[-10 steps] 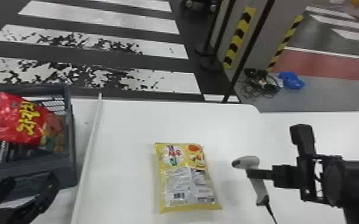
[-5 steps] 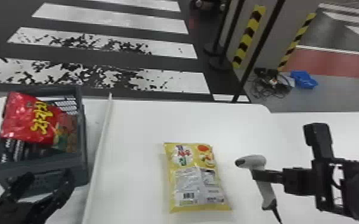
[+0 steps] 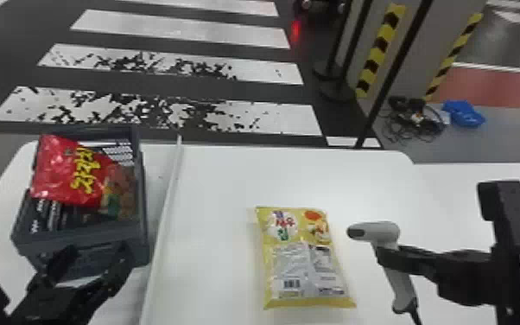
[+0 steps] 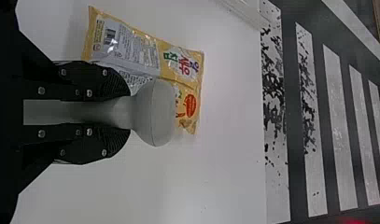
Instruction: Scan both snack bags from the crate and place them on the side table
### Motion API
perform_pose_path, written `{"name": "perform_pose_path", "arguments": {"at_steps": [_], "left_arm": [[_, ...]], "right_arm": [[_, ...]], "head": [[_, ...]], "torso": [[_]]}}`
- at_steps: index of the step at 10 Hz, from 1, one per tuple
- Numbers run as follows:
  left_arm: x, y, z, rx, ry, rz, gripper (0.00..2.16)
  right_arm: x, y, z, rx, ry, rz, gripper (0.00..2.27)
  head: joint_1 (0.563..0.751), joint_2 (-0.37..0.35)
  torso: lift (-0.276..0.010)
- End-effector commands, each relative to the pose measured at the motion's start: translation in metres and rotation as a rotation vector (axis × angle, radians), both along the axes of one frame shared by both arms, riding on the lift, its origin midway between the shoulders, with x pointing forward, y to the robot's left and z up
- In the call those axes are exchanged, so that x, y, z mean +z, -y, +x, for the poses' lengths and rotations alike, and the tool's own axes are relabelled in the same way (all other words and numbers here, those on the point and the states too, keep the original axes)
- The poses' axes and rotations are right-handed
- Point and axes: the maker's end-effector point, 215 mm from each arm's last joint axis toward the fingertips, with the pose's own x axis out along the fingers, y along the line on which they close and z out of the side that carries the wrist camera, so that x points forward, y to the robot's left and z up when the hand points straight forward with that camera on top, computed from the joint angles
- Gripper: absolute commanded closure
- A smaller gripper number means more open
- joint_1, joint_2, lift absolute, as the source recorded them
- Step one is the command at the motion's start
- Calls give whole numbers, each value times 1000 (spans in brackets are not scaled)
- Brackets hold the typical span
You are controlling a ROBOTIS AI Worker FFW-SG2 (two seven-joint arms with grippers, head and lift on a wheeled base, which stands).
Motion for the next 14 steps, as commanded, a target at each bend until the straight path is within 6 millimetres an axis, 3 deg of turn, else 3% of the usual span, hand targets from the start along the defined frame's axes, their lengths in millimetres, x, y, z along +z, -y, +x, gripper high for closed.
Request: {"name": "perform_pose_path", "arguments": {"at_steps": [1, 5, 7, 9, 11, 14], "left_arm": [[-1, 0, 1, 0, -1, -1, 83], [-8, -2, -1, 4, -14, -3, 83], [-10, -4, -2, 7, -19, -3, 83], [-10, -4, -1, 9, -17, -9, 83], [-10, -2, 0, 6, -15, -9, 83], [-12, -2, 0, 3, -18, -8, 83]], "right_arm": [[4, -16, -16, 34, 3, 13, 2253], [-8, -70, -58, 133, -52, 69, 2253], [-11, -107, -70, 198, -68, 112, 2253], [-19, -132, -75, 224, -82, 117, 2253], [-35, -138, -77, 217, -112, 93, 2253], [-74, -134, -80, 188, -190, 30, 2253]], "head": [[695, -156], [695, -97], [695, -43], [695, 25], [695, 58], [695, 59]], "torso": [[-95], [-95], [-95], [-95], [-95], [-95]]}}
